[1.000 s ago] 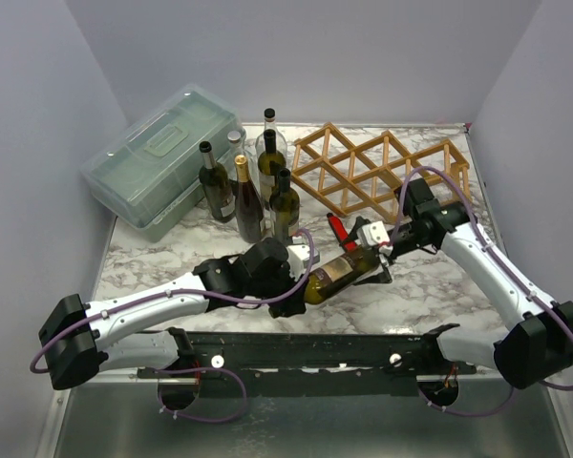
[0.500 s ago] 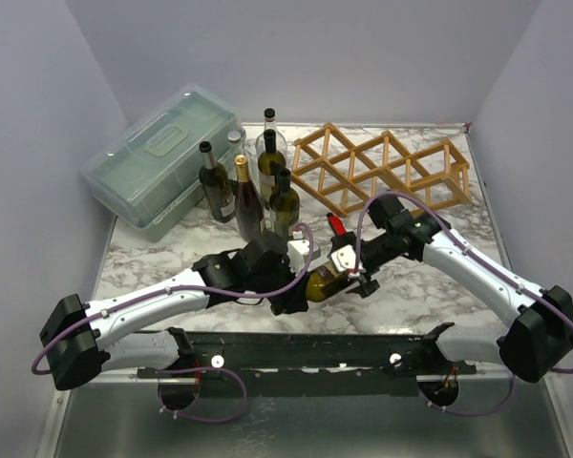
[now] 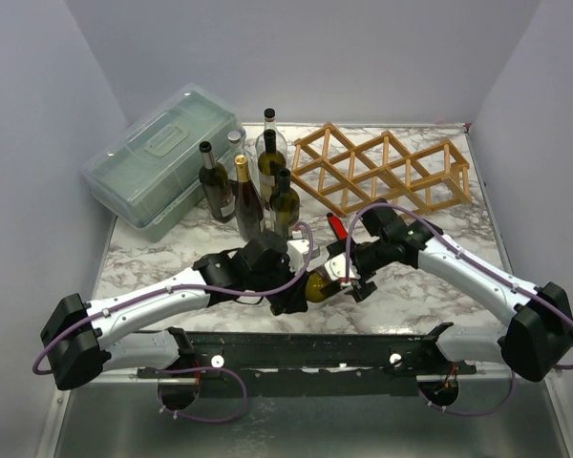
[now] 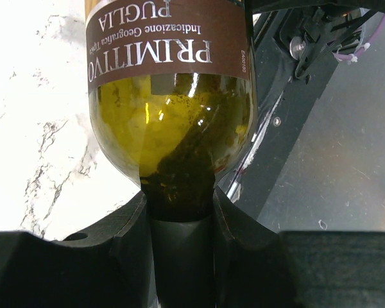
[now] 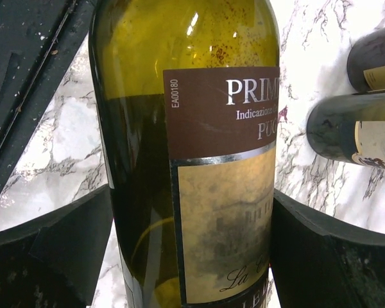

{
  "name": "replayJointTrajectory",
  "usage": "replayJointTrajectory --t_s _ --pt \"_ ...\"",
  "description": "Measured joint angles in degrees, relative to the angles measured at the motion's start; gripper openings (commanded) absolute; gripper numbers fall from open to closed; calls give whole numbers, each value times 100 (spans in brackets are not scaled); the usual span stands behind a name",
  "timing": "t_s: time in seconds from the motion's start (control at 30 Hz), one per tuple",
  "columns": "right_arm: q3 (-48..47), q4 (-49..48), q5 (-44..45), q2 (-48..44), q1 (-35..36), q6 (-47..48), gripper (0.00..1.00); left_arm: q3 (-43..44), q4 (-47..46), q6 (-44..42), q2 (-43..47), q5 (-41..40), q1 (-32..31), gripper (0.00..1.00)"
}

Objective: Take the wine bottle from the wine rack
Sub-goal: Place the wine bottle at the center of the board.

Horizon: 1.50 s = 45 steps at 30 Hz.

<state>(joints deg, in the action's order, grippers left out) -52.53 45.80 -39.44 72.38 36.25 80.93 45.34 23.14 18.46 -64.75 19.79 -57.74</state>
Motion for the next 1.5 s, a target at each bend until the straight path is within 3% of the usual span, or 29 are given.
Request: replayJointTrajectory --t_s 0.27,0.43,0.57,0.67,0.83,1.03,1.3,1.5 --pt "98 -146 138 -2 94 2 83 0 17 61 -55 74 4 0" --pt "118 -212 201 -7 129 4 70 0 17 76 -74 122 4 0" --pt "129 -225 221 -20 136 2 49 0 15 72 -92 162 31 0" --pt "146 -227 227 -52 136 -15 22 0 11 72 -96 166 33 0" --pt "258 -345 225 -129 146 -90 8 0 15 81 -96 181 63 2" --pt "428 -514 197 -243 151 -238 1 -2 13 142 -133 254 79 27" --pt "715 -616 142 -295 151 -597 0 -50 -339 330 -212 428 136 67" --pt "841 -623 109 -308 122 -876 0 -103 -852 472 -197 437 166 80"
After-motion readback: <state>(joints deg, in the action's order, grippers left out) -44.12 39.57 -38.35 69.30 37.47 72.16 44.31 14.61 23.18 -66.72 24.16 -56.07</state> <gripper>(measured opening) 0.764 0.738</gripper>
